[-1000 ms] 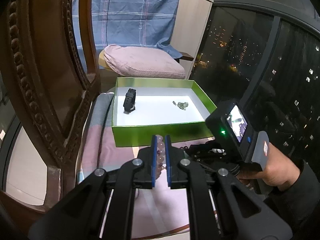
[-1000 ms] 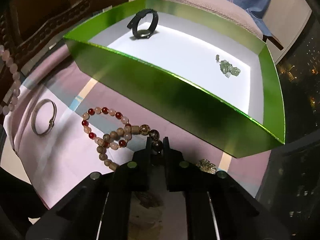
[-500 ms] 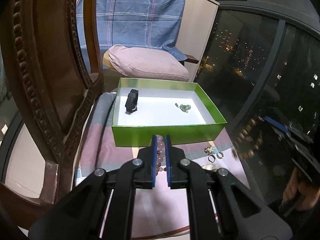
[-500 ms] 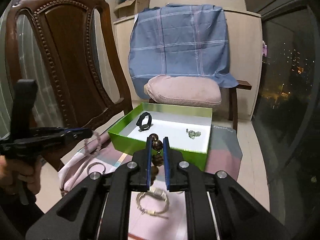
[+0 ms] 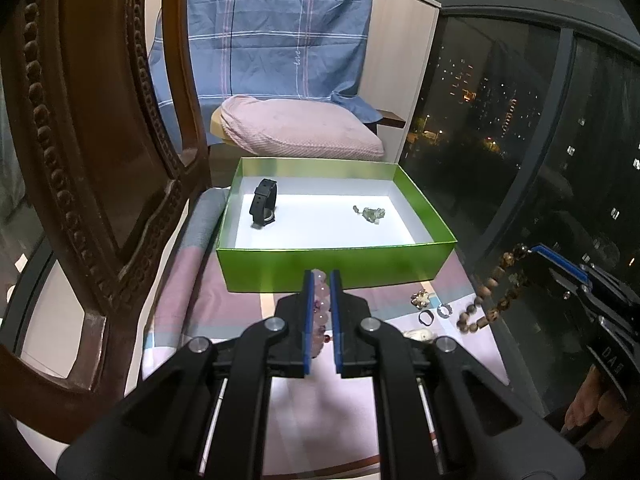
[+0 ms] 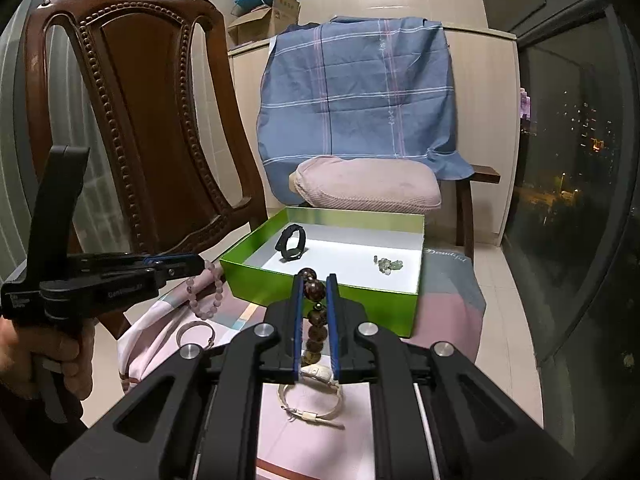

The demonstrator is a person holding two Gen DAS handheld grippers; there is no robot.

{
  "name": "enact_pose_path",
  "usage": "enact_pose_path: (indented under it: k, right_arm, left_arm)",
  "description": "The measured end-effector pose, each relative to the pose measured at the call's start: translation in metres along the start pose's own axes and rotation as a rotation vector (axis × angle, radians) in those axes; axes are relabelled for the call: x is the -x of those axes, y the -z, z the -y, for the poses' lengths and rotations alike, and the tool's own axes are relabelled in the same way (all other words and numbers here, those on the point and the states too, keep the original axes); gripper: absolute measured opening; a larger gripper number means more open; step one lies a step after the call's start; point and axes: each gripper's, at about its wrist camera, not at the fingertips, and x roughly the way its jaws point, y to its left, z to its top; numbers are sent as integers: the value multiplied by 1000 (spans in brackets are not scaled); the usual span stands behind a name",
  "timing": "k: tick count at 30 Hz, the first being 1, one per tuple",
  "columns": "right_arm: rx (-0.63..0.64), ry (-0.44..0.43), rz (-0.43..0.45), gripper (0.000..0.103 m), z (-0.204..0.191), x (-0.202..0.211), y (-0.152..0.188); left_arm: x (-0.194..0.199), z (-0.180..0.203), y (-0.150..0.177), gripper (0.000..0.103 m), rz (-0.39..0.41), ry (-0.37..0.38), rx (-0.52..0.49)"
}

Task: Organize jewelry
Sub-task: 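Carry the brown bead bracelet into the green box and open the right tool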

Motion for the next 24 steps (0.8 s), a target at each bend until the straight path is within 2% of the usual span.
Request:
enact_pose_path:
  k: [24]
  right_arm:
    - [-40,6,-18,11,6,-5,1]
  left_arm:
    - [1,0,0,8,3,5,8]
